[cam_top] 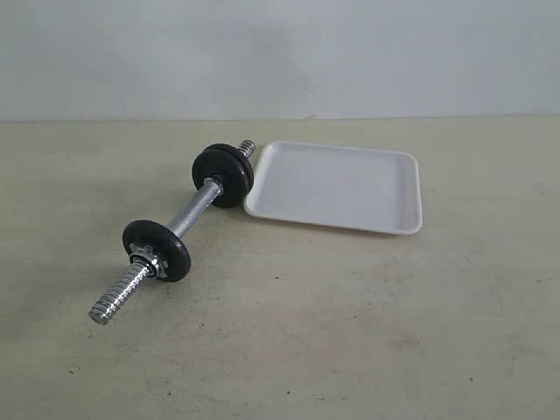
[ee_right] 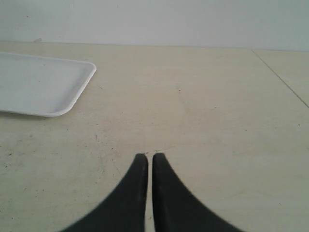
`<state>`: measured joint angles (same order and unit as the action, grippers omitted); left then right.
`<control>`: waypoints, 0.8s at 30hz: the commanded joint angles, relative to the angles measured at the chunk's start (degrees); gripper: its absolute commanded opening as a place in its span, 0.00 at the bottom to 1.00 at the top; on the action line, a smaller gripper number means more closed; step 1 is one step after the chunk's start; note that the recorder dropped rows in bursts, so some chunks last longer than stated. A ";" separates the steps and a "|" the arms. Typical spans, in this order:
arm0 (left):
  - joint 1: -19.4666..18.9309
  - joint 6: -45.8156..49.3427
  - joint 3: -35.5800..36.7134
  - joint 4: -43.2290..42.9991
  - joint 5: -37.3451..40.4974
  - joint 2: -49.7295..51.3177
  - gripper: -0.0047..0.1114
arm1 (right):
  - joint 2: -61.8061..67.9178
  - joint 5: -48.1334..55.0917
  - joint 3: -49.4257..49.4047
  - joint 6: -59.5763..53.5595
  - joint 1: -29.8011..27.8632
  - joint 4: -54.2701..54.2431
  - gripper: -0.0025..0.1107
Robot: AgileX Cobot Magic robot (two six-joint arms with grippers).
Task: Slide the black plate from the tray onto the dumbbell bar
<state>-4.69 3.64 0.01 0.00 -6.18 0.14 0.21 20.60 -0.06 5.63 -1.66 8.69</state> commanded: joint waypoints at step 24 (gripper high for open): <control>-0.24 -1.14 -0.01 1.09 26.52 -0.14 0.08 | -0.21 -0.25 0.06 -0.02 -0.02 0.53 0.03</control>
<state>-4.69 3.81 0.01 0.48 19.65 0.14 0.21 20.60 -0.06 5.63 -1.66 8.69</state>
